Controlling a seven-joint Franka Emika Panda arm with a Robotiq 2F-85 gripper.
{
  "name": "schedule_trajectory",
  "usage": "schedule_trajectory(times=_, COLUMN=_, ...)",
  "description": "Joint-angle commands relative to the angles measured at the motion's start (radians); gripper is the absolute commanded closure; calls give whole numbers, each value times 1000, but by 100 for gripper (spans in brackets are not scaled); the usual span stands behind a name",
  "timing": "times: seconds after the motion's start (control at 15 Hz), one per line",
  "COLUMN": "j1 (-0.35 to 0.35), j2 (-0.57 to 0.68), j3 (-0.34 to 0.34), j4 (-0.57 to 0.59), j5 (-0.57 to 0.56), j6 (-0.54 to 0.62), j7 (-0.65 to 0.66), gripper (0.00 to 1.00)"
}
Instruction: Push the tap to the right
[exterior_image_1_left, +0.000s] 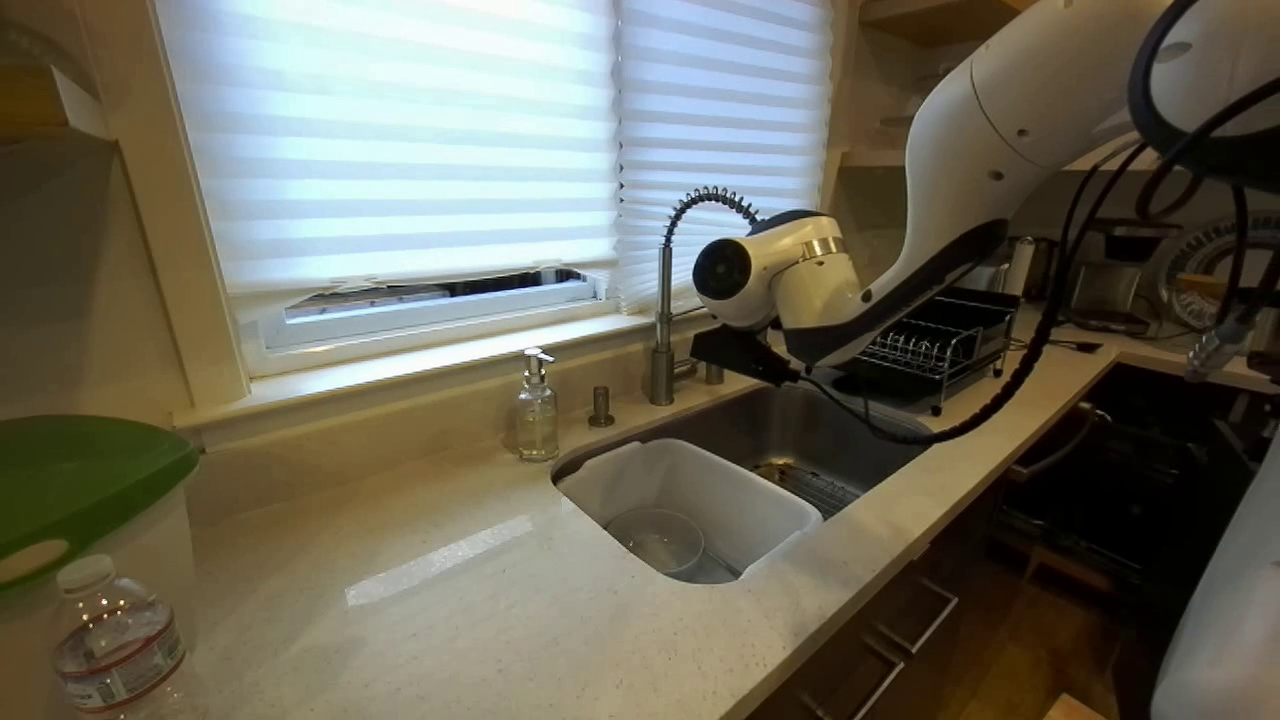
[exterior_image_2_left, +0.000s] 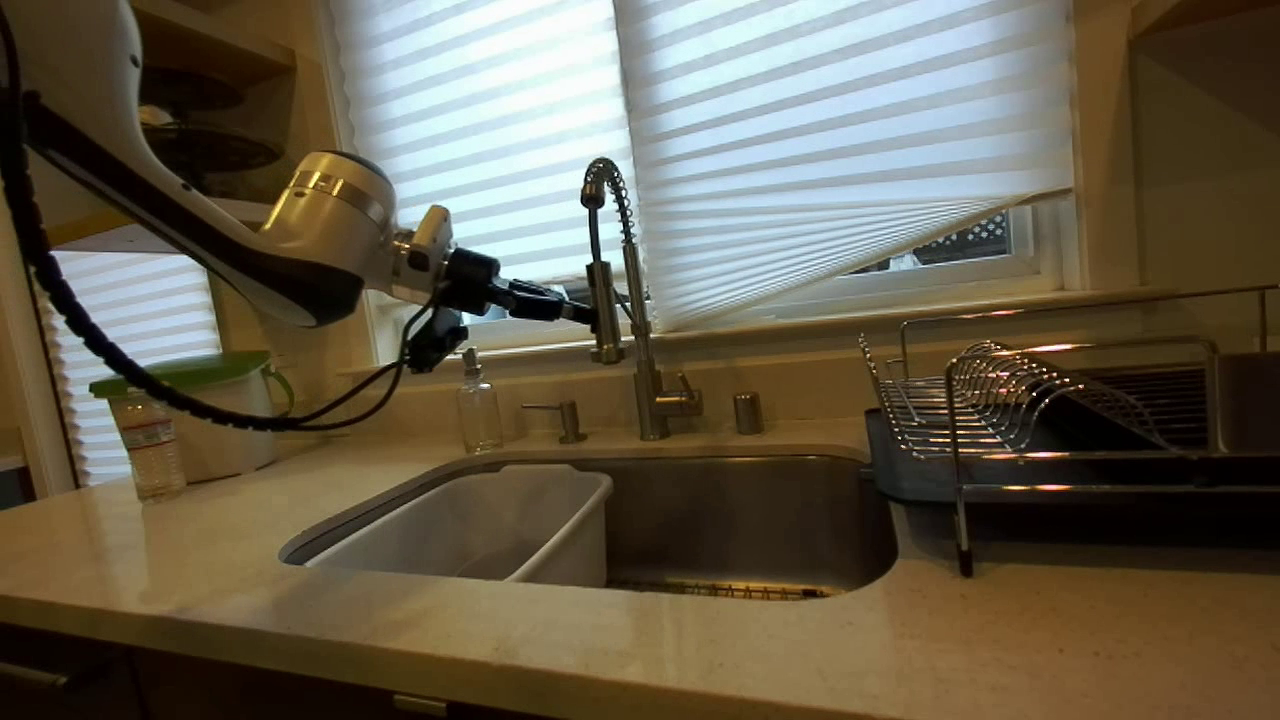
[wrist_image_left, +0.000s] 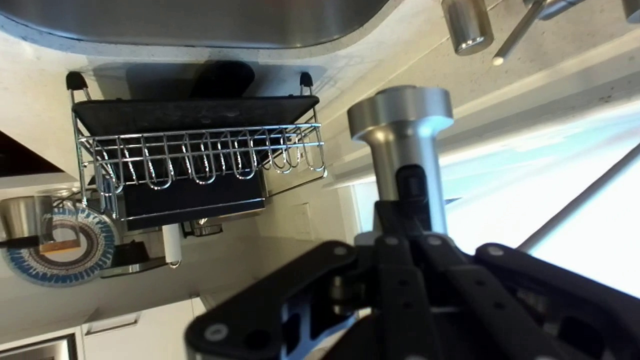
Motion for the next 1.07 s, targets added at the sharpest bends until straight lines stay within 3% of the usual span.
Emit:
schedule_trajectory(times=0.0, j1=-14, j2=59, j3=-16, j4=61, j5=-69, j6=-9, j7=86, gripper=100)
schedule_trajectory(times=0.6, j1=-53, j2=163, j3=-44, j4=160, j5=-251, j6=-20, j7=269, gripper=100)
schedule_trajectory(times=1.0, j1=-33, j2=45, j3=-12, j4=33, j5=-134, j6=-30, j7=135, gripper=100)
